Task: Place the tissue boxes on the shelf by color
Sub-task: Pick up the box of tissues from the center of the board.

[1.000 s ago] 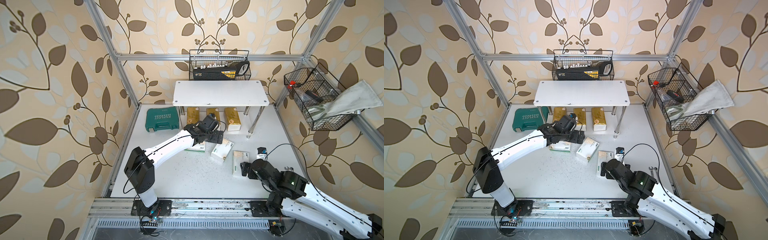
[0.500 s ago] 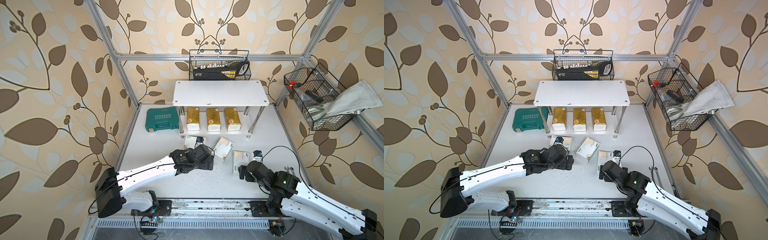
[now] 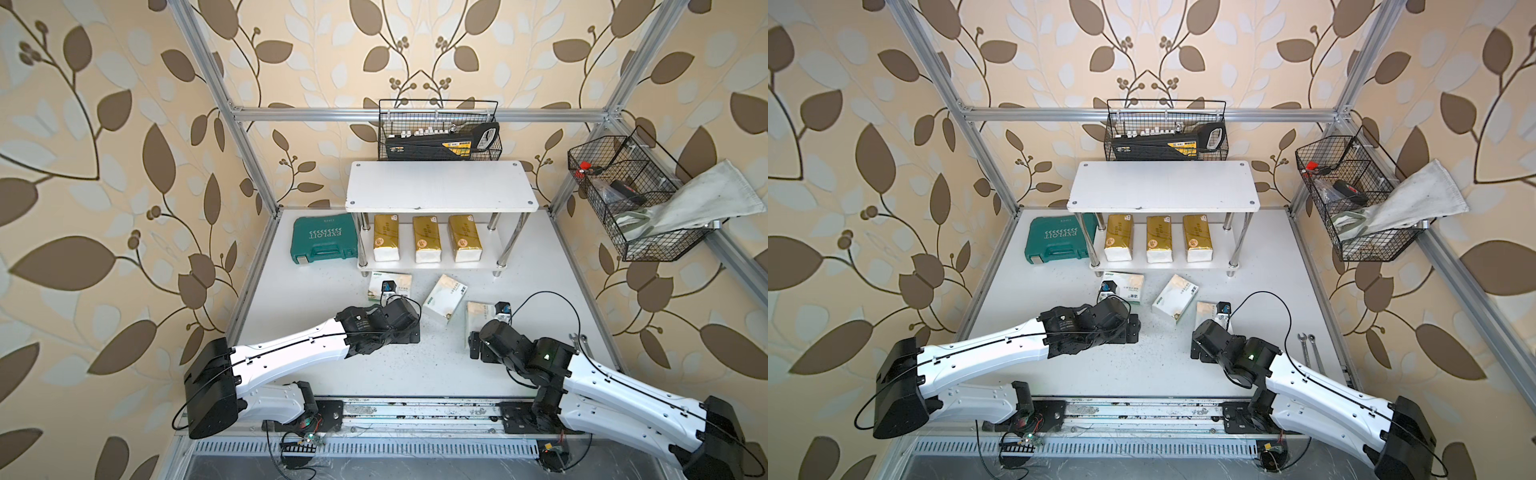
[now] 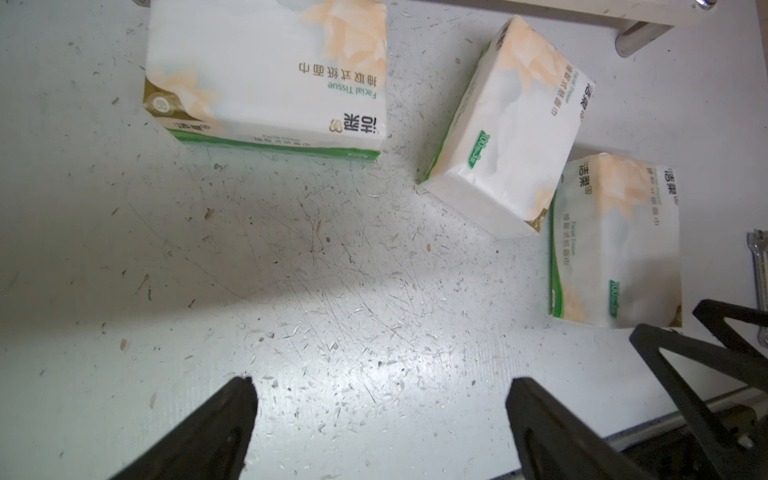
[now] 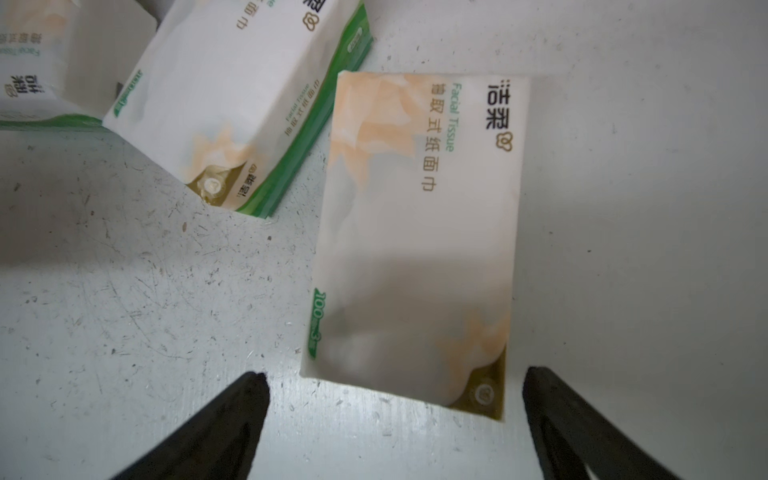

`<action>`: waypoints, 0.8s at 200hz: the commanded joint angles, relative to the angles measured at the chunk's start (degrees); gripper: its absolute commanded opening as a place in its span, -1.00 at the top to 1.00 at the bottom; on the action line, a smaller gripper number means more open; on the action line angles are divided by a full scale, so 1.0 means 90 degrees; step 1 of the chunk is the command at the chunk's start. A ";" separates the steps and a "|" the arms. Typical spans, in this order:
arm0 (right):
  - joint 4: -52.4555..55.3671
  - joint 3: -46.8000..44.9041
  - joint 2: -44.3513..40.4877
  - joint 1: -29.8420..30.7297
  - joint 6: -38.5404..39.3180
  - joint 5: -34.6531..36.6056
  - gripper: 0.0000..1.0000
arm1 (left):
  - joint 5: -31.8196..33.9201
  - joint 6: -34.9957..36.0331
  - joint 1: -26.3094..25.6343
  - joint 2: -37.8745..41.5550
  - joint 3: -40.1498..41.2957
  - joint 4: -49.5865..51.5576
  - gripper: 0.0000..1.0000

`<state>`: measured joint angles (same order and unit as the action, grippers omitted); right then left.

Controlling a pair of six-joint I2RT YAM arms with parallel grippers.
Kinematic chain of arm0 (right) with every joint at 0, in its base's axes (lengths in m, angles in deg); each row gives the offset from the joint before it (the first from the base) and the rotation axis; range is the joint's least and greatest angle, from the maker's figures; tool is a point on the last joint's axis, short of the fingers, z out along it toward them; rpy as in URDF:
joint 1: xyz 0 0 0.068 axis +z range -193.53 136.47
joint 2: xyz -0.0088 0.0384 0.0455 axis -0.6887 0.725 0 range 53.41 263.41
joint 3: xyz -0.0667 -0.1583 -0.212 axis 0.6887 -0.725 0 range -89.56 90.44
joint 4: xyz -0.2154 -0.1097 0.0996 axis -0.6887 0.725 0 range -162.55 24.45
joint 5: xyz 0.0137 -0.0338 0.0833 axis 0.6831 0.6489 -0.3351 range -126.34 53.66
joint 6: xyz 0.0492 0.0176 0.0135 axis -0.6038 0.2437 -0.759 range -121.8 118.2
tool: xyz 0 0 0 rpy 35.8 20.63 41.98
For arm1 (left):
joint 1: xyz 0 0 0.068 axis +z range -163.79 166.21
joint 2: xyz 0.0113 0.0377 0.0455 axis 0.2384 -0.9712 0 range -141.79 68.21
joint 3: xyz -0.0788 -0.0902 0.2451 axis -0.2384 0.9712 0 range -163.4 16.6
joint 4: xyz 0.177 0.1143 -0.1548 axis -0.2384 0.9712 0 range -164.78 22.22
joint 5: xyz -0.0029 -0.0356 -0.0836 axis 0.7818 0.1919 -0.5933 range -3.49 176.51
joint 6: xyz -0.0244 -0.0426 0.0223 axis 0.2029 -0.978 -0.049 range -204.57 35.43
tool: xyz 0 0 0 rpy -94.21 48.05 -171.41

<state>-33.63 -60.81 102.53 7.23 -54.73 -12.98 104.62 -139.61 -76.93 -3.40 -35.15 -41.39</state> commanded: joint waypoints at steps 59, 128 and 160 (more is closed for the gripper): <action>-0.0797 -0.0397 0.0895 -0.0064 -0.0123 0.0072 -0.98 | 0.0121 -0.0153 -0.0055 0.0029 0.0059 -0.0204 -0.98; -0.1414 -0.0431 0.1554 -0.0176 -0.0032 0.0042 -0.98 | 0.0126 -0.0143 -0.0056 0.0013 0.0076 -0.0242 -0.98; -0.1624 -0.0372 0.1928 -0.0221 0.0031 -0.0012 -0.98 | 0.0106 -0.0153 -0.0058 0.0014 0.0100 -0.0252 -0.98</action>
<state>-46.00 -64.81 117.94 5.66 -54.83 -13.00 104.59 -140.47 -76.93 -3.42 -34.88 -43.10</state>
